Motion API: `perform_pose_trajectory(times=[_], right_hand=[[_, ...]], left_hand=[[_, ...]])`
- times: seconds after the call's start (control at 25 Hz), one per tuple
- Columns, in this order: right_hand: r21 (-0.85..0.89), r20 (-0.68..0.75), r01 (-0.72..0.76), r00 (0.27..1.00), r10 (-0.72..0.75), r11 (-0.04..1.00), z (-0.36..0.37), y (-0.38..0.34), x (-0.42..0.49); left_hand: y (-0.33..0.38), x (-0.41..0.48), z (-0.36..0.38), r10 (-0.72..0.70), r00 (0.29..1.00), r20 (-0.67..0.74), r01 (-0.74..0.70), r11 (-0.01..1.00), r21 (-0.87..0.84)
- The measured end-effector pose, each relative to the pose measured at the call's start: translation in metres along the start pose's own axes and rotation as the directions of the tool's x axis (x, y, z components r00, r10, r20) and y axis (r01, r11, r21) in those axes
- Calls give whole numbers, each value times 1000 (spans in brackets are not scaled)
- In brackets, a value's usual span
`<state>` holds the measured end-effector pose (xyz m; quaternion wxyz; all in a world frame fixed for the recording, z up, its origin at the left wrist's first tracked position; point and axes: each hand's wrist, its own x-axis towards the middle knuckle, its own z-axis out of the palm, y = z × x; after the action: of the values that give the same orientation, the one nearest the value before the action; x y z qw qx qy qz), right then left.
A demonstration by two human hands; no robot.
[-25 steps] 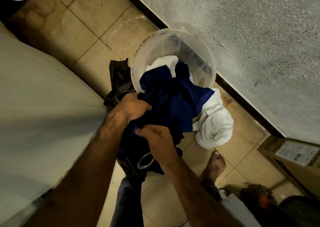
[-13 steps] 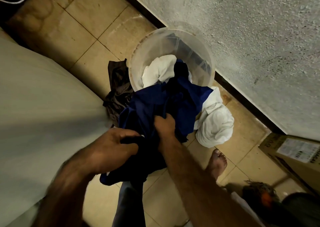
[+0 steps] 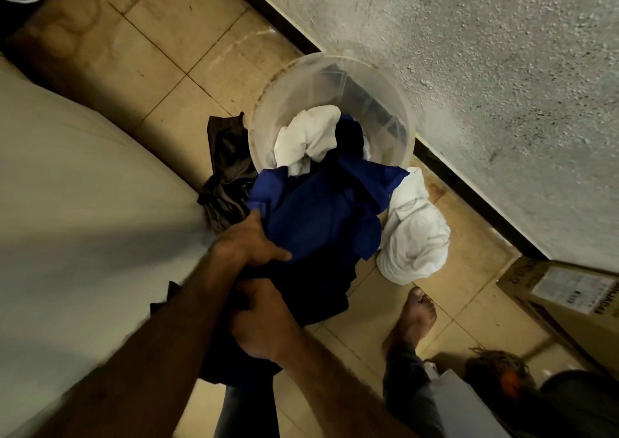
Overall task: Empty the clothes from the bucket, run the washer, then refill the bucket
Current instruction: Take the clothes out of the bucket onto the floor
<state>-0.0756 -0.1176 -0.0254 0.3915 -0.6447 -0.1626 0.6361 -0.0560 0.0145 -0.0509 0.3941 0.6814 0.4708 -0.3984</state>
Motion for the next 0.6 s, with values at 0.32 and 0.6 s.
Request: perform_pose_trajectory(times=[0.32, 0.6], right_hand=[[778, -435, -3, 718, 543, 628, -80, 23, 43], [608, -601, 24, 667, 441, 793, -97, 11, 62]], left_hand=[[18, -35, 11, 132, 991, 18, -133, 990, 57], [30, -41, 7, 146, 988, 54, -131, 969, -211]])
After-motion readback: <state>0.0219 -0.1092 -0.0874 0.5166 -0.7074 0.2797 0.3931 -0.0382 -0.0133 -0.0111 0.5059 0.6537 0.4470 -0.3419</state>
